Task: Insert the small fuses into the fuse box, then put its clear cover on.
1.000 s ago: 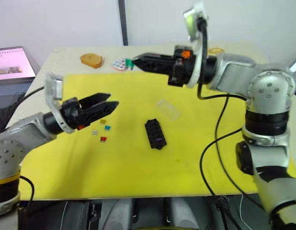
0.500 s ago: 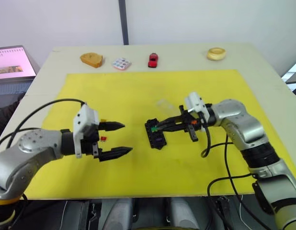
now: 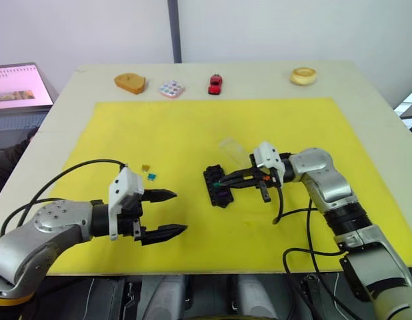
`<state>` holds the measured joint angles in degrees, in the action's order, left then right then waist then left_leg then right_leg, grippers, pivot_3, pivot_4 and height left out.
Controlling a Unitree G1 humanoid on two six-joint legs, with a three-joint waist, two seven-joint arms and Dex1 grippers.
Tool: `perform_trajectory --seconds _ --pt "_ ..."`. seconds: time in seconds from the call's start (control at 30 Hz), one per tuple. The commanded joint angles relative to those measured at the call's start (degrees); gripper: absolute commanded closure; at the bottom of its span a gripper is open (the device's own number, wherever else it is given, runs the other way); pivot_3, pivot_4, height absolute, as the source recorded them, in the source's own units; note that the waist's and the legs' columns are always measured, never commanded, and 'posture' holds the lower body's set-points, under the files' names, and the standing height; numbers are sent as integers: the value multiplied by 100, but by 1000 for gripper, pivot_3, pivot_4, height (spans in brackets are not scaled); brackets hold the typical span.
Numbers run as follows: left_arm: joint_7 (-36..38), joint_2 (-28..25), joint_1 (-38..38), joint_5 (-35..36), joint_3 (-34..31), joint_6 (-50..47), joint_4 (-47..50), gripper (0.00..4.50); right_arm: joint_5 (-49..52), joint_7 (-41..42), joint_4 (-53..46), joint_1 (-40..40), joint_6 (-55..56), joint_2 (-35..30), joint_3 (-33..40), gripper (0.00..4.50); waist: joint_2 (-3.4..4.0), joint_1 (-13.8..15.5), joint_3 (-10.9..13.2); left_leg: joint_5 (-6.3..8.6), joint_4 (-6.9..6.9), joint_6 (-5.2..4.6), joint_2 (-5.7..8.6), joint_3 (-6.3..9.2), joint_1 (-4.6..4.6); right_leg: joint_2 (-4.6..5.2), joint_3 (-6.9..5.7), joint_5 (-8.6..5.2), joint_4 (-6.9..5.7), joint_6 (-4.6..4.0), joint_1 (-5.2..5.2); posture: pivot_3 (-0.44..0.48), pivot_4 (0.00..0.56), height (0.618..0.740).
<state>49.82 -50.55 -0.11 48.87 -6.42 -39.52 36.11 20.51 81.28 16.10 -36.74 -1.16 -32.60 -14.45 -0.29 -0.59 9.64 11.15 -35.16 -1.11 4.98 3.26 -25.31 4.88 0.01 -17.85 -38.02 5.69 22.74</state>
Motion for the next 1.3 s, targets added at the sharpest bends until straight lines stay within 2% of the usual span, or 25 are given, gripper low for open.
perform_trajectory --seconds 0.03,0.77,1.3 --pt "28 -25 15 -10 -90 9 141 94 36 70 -73 -37 74 23 219 4500 0 -1 0 0 0 0 0 0 0 0 0 0 0 0 0 0 150 740" --pt "42 34 44 -219 17 32 98 94 -130 151 -374 123 -58 8 219 4500 0 -1 0 0 -4 0 0 1 0 -1 -1 0 -3 0 -1 0 150 740" --pt "24 60 -13 -247 -7 38 12 94 -477 151 -214 157 180 70 78 4500 0 -1 0 0 -7 0 0 1 3 -2 -1 0 -6 0 -5 0 150 740"
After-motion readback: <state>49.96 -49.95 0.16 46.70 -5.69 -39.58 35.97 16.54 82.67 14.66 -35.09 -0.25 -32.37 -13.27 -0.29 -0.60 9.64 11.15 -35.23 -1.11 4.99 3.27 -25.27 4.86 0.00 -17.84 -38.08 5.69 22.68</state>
